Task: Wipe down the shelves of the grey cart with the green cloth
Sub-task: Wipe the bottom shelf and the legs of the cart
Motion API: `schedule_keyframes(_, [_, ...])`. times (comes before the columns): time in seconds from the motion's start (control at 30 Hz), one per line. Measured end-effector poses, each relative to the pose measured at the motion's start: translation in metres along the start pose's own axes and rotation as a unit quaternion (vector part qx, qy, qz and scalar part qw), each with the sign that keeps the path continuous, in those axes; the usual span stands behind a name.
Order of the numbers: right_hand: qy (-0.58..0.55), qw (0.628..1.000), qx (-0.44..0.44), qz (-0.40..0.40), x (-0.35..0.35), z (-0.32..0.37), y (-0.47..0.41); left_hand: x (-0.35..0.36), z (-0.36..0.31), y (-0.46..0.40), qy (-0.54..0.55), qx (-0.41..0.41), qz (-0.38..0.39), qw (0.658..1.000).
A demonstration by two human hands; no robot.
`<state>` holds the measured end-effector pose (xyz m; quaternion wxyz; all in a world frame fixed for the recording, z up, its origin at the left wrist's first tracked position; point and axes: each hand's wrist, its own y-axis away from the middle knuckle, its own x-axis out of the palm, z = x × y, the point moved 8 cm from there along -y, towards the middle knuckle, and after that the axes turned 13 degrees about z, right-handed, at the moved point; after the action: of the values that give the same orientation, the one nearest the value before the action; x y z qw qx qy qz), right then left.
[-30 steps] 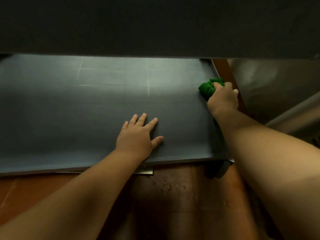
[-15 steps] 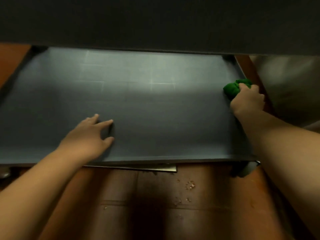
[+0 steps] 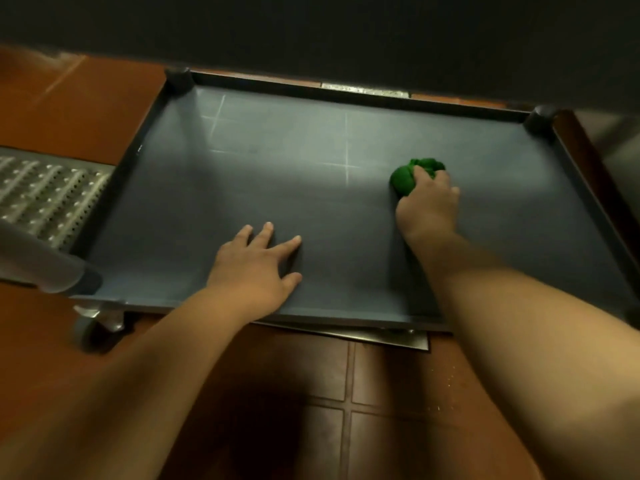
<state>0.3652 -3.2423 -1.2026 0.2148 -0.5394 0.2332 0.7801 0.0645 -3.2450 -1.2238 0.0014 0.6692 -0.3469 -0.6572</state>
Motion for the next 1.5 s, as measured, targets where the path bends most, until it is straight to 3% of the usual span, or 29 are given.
schedule_keyframes(0.07, [0.015, 1.000, 0.007, 0.003, 0.003, 0.008, 0.001, -0.014, 0.032, 0.003, 0.064, 0.014, 0.004, 0.998])
schedule_keyframes(0.2, [0.032, 0.999, 0.030, -0.001, 0.003, 0.010, 0.004, -0.022, 0.128, 0.018, 0.022, -0.114, -0.017, 0.993])
schedule_keyframes(0.4, [0.014, 0.997, 0.074, 0.000, 0.018, 0.056, 0.023, -0.015, 0.132, 0.026, -0.001, -0.088, -0.030, 0.996])
schedule_keyframes(0.73, [-0.058, 0.994, -0.063, 0.074, 0.095, 0.270, 0.083, -0.006, 0.133, 0.036, 0.018, -0.030, -0.051, 0.998])
schedule_keyframes(0.87, [-0.062, 0.980, -0.133, 0.134, 0.117, 0.329, 0.103, -0.007, 0.133, 0.040, 0.034, -0.009, -0.054, 0.998])
schedule_keyframes(1.0, [-0.064, 0.953, -0.233, 0.181, 0.133, 0.366, 0.125, -0.009, 0.128, 0.044, -0.031, -0.023, -0.049, 0.998])
schedule_keyframes(1.1, [-0.050, 0.951, -0.255, 0.168, 0.131, 0.363, 0.130, -0.004, 0.128, 0.042, -0.062, -0.015, -0.048, 0.997])
schedule_keyframes(1.2, [-0.039, 0.967, -0.214, 0.132, 0.116, 0.329, 0.117, -0.002, 0.132, 0.038, -0.012, -0.012, -0.052, 0.998])
schedule_keyframes(1.5, [-0.007, 0.986, -0.140, 0.088, 0.064, 0.175, 0.095, 0.000, 0.122, 0.024, 0.064, -0.122, 0.036, 0.990])
